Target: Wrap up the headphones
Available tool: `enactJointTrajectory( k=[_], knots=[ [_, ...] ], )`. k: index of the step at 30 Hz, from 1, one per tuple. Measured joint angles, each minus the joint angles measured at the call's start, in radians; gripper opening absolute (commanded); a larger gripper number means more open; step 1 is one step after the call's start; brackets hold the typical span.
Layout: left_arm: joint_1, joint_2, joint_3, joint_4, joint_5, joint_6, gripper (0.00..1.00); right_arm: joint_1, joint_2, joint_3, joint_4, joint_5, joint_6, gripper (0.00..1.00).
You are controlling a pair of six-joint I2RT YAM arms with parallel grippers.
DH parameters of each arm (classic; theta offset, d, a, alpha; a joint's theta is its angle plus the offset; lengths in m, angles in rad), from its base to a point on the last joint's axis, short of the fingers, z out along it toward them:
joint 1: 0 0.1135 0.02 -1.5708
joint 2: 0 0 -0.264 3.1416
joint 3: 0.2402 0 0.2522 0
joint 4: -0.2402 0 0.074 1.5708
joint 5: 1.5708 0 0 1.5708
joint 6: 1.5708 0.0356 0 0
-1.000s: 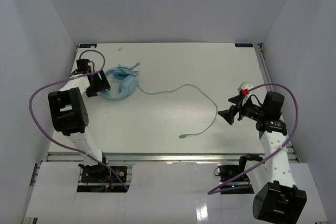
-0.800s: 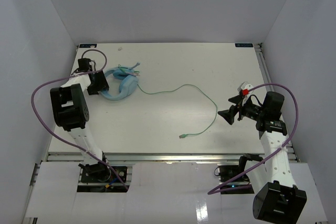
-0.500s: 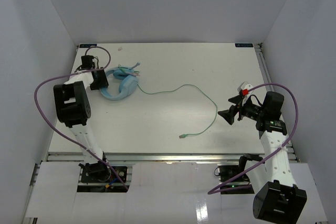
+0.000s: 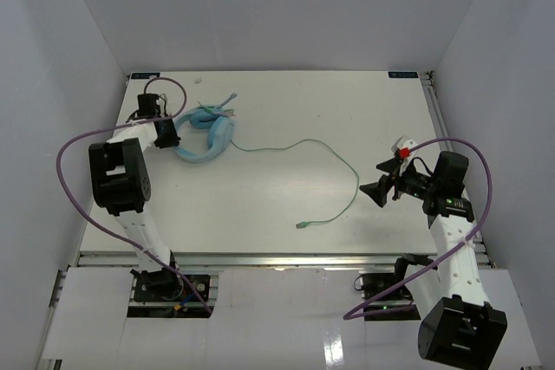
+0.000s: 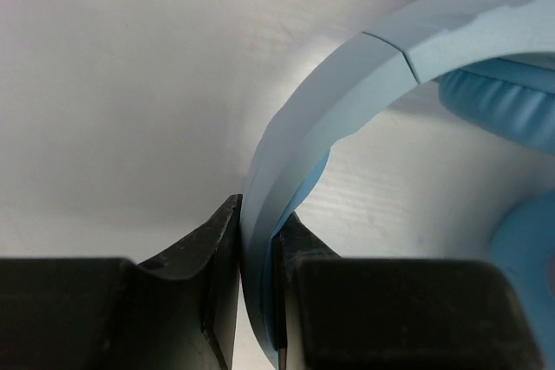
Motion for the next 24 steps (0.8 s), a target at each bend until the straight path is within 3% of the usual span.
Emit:
enactJointTrajectory(
  k=[6,11,14,17,24],
  knots=[
    [-0.034,-0.217,-0.118,-0.045,0.112,-0.053,0.0,0.029,0.05,0.049,-0.172,-0.052,-0.172,0.9],
    [-0.187,-0.409,-0.127,-0.058,0.17,-0.103,0.0,0.237,0.09,0.163,-0.253,0.042,-0.256,0.9],
    [-0.299,-0.497,-0.104,-0.078,0.213,-0.138,0.0,0.344,0.049,0.151,-0.107,0.119,-0.167,0.9],
    [-0.366,-0.551,-0.052,-0.124,0.254,-0.164,0.0,0.365,0.079,0.162,0.019,0.144,-0.068,0.9],
    [-0.412,-0.61,0.073,-0.23,0.244,-0.253,0.0,0.393,0.352,0.24,0.421,0.052,0.249,0.9]
  ],
)
